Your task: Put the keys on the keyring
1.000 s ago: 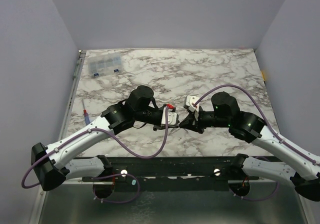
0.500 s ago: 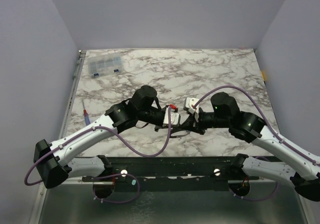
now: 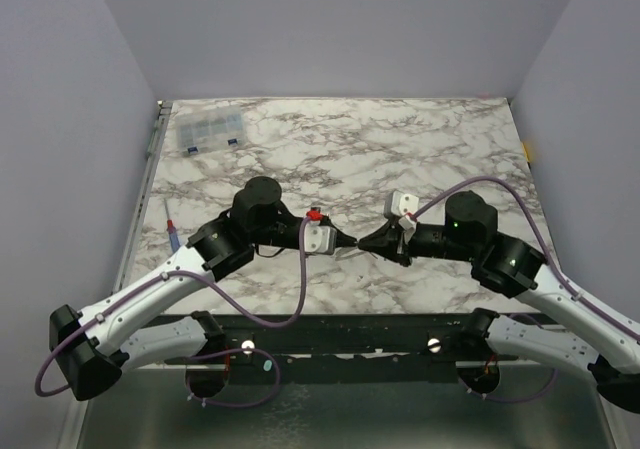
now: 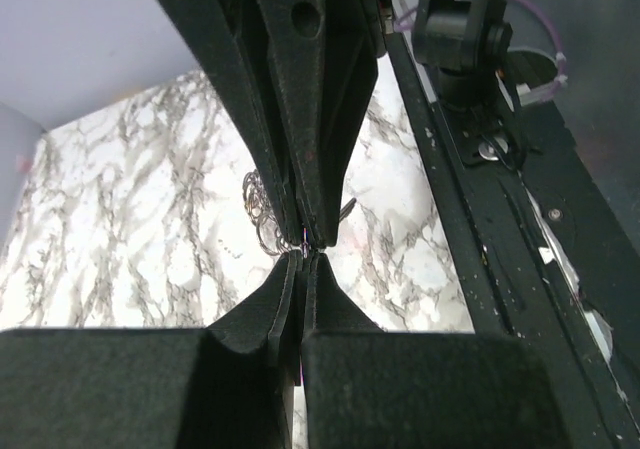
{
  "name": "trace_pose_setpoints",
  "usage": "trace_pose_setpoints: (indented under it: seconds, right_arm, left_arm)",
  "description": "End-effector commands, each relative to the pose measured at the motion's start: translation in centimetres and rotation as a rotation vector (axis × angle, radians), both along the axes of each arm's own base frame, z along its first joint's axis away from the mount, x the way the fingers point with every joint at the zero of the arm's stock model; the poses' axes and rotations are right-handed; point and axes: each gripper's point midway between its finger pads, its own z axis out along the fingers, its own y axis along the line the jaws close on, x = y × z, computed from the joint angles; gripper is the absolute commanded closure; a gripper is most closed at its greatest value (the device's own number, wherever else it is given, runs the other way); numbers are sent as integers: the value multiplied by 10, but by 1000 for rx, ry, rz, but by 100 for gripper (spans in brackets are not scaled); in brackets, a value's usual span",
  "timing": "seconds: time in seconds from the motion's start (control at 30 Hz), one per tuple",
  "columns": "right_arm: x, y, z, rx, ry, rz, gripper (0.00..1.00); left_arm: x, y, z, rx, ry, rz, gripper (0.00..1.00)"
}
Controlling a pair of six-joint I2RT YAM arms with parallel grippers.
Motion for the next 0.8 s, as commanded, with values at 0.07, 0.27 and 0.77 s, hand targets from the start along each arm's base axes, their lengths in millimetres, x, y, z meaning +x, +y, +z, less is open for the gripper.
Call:
trace_pose_setpoints:
  seconds: [0.07,0.27,0.77]
  right_arm:
    - [2,1,14,90,-42,-25,87]
    - [1,5,13,117,-37,-15,83]
    - [8,5,2,98,-20,-48,86]
  left_arm:
    - [9,8,27,-136,-5,12,100]
    - [12,10,39,-222,10,17,100]
    - [7,14,47,-273,35,-6,100]
